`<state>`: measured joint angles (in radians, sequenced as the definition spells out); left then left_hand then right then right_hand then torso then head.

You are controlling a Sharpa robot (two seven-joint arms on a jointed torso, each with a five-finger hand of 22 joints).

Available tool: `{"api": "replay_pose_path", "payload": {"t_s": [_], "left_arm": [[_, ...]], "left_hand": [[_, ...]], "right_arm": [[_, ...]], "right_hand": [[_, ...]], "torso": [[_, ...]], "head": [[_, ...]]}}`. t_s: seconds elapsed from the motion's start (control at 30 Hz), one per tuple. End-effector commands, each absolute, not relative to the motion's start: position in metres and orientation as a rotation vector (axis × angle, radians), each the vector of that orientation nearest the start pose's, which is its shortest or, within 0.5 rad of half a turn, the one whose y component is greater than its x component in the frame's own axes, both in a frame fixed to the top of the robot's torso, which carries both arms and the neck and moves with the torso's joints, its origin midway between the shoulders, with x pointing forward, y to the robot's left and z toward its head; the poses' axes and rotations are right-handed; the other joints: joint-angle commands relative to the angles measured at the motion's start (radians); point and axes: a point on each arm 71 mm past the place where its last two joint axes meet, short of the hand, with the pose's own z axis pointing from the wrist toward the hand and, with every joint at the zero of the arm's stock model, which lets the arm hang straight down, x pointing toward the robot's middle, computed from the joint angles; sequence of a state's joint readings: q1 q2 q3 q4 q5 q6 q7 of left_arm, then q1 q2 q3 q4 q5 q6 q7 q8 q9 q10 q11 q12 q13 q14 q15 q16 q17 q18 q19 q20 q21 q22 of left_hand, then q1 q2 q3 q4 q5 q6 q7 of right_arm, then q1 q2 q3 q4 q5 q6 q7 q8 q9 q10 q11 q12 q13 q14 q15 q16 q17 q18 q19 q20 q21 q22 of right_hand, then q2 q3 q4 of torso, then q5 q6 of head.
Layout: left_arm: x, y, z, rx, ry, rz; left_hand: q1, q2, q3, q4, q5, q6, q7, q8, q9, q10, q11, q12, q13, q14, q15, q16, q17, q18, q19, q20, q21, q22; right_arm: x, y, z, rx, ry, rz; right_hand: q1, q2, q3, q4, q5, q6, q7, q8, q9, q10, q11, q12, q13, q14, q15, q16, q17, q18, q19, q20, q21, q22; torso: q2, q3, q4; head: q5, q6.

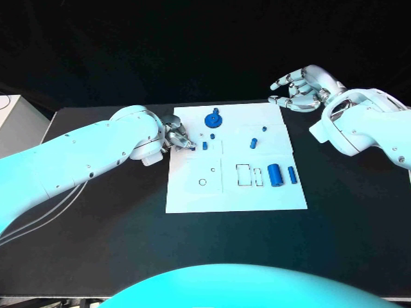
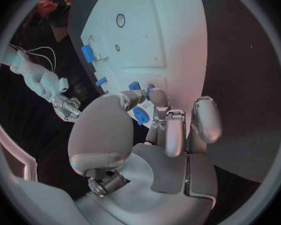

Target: Assemble the parts on the task board

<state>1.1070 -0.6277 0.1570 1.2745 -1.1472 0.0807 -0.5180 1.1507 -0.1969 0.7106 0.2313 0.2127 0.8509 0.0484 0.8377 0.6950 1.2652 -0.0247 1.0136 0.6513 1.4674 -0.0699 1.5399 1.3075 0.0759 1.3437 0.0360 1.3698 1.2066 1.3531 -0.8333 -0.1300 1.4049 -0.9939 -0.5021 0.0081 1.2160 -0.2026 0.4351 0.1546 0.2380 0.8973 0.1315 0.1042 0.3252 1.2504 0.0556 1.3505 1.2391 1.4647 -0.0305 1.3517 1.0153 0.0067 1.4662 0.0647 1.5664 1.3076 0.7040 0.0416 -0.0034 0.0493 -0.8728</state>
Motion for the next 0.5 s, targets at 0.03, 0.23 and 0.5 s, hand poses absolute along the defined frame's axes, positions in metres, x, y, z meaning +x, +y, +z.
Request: {"api": "replay_pose_path", "payload": {"t_s": [0.03,0.23,0.5], "left_arm": [[0.5267,0.1796,-0.2215,-0.322,2.201,-0.48],[0.5268,0.1797,-0.222,-0.318,2.208,-0.479],[0.5267,0.1795,-0.2231,-0.307,2.224,-0.475]], "left_hand": [[0.004,0.003,0.227,-0.231,0.003,0.005,0.001,-0.003,0.0,0.006,-0.001,-0.004,-0.001,0.09,-0.007,0.004,0.216,0.005,0.004,0.0,0.006,0.001],[0.003,0.003,0.228,-0.232,0.003,0.006,0.001,-0.004,-0.001,0.006,-0.001,-0.006,-0.003,0.09,-0.007,0.004,0.215,0.005,0.003,0.0,0.005,0.0],[0.003,0.003,0.228,-0.233,0.003,0.006,0.001,-0.004,-0.001,0.005,-0.001,-0.006,-0.003,0.09,-0.007,0.004,0.216,0.005,0.002,0.0,0.005,-0.001]], "right_arm": [[0.5249,-0.2403,-0.1376,0.248,1.504,0.765],[0.525,-0.2401,-0.1376,0.247,1.504,0.765],[0.5249,-0.2402,-0.1376,0.248,1.503,0.765]], "right_hand": [[-0.007,-0.001,0.002,0.005,0.005,0.0,0.01,-0.003,0.001,0.002,0.002,0.001,0.001,0.005,0.005,-0.006,0.001,-0.007,0.105,0.008,0.004,0.263],[-0.007,-0.001,0.002,0.005,0.005,0.0,0.01,-0.003,0.001,0.002,0.002,0.001,0.001,0.005,0.005,-0.006,0.001,-0.007,0.105,0.008,0.004,0.263],[-0.007,-0.001,0.002,0.005,0.005,0.0,0.01,-0.003,0.001,0.002,0.002,0.001,0.001,0.005,0.005,-0.006,0.001,-0.007,0.105,0.008,0.004,0.263]], "torso": [[0.0,0.0007,-0.0003],[0.001,0.0009,-0.0002],[0.0,0.0002,-0.0003]], "head": [[0.0,0.0],[-0.001,0.0],[-0.002,0.0]]}}
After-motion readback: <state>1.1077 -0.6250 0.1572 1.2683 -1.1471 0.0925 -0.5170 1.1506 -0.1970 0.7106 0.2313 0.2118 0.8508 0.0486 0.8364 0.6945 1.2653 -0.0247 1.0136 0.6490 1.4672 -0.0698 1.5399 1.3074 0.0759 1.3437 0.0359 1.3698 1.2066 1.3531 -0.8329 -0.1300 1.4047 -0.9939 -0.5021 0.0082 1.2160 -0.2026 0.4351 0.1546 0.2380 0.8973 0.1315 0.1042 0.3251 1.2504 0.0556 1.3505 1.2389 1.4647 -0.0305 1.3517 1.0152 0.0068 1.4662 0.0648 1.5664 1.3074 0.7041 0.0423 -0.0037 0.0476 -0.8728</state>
